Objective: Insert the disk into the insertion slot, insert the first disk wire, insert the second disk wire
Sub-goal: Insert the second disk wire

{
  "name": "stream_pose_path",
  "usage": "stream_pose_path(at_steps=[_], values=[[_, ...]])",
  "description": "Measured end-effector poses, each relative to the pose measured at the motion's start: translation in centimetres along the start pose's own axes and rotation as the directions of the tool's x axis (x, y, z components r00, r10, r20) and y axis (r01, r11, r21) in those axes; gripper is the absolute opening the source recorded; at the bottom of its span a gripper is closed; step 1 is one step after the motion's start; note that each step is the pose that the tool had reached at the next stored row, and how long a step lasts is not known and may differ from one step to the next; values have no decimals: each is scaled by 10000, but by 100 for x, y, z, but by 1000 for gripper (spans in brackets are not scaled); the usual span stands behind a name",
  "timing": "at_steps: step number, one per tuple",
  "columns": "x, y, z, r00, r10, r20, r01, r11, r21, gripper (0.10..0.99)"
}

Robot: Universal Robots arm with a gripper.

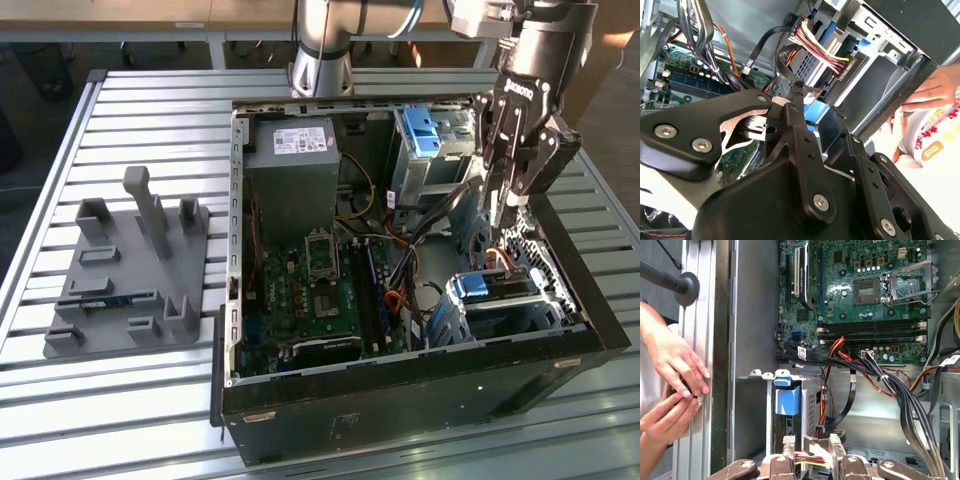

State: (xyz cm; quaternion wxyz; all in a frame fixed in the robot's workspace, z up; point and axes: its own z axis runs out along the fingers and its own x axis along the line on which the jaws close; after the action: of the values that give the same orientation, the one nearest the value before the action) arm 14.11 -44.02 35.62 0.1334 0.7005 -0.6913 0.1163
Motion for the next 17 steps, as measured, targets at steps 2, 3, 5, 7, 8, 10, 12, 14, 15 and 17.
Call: stream_pose_path(at_steps=[2,3,5,7,8,10,12,14,15,17], values=[[-13,14,19,10000,-3,-82,3,10000,0,400],[-19,18,28,9999,-5,-130,5,10000,0,400],[-28,26,43,9998,8,-215,-7,10000,44,400],[-35,34,52,9995,41,-299,-36,9999,142,400],[-41,35,57,9993,41,-362,-35,9999,156,400],[-56,34,66,9987,32,-513,-23,9999,161,400],[-74,35,71,9973,29,-735,-17,9999,161,400],[-89,34,75,9953,26,-963,-11,9999,159,400],[-100,34,81,9946,23,-1036,-6,9999,160,400],[-121,36,108,9942,19,-1080,-1,9999,165,400]])
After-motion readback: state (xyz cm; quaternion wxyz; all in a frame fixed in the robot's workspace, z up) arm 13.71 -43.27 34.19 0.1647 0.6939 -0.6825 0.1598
